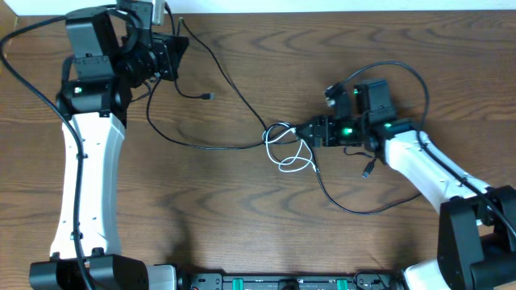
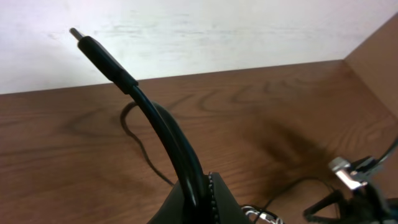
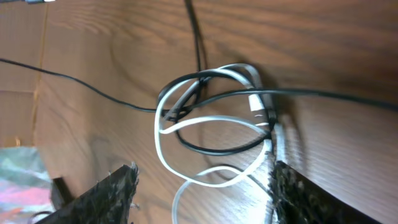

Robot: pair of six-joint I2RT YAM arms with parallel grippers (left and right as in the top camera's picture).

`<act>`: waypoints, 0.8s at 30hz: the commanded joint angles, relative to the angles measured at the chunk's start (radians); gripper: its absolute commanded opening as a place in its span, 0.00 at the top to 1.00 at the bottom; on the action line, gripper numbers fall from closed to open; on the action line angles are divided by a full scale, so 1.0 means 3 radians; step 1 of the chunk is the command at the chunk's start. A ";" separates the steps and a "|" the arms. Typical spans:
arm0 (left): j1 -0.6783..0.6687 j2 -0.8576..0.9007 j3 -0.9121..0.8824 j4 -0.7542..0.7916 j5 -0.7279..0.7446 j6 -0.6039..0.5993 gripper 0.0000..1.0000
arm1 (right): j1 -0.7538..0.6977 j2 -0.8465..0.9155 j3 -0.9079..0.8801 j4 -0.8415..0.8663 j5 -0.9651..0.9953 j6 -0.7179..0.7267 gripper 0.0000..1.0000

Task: Untangle cables
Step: 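Lower the right gripper onto the white cable knot at center and grasp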

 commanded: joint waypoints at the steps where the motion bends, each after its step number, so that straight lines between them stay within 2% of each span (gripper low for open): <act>1: -0.0067 -0.0075 -0.0005 -0.0009 0.0043 -0.0003 0.92 | 0.0220 0.0058 0.0039 0.0076 -0.0011 0.0132 0.31; 6: -0.0076 -0.0075 -0.0005 -0.0009 0.0043 -0.0003 0.92 | 0.0454 0.0060 0.0039 0.0183 0.0277 0.0486 0.28; 13: -0.0076 -0.0075 -0.0005 -0.0006 0.0045 -0.0003 0.92 | 0.0687 0.0060 0.0039 0.0294 0.0687 0.0694 0.27; 24: -0.0076 -0.0075 -0.0005 -0.0005 0.0046 -0.0003 0.92 | 0.0880 0.0065 0.0039 0.0304 0.1414 0.0754 0.24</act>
